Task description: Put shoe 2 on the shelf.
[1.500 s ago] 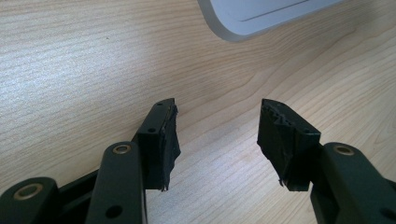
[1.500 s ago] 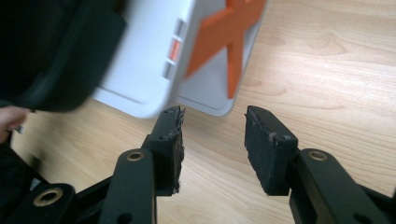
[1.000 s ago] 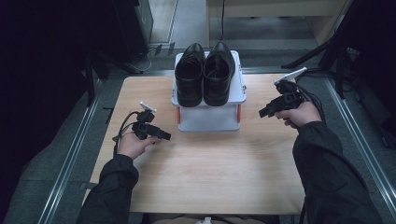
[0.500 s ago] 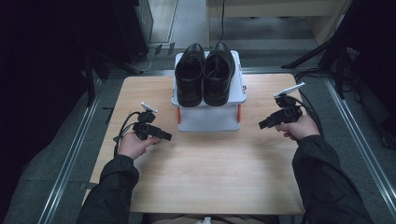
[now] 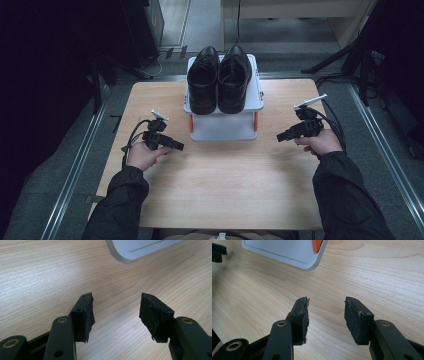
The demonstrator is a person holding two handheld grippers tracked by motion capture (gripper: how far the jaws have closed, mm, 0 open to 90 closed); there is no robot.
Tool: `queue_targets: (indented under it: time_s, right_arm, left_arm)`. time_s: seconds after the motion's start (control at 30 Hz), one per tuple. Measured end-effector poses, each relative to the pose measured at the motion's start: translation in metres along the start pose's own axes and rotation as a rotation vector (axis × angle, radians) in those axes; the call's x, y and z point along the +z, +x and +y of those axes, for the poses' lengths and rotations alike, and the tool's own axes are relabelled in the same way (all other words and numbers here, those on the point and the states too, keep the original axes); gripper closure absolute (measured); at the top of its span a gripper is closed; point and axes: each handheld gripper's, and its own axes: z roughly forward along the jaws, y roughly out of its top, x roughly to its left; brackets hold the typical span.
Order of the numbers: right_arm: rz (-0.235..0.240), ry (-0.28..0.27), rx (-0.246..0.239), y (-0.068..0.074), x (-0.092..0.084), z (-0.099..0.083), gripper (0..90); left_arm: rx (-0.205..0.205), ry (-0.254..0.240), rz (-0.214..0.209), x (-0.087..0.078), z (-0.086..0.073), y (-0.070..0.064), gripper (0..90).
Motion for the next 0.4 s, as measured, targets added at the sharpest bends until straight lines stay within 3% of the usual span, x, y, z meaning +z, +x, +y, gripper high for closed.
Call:
queue_targets:
  time_s: [0.4]
  right_arm:
    - [-0.001, 0.007, -0.013, -0.0004, 0.0018, -0.0013, 53.4]
  left_arm:
    - [0.007, -0.002, 0.002, 0.0009, 0.0000, -0.0008, 43.6]
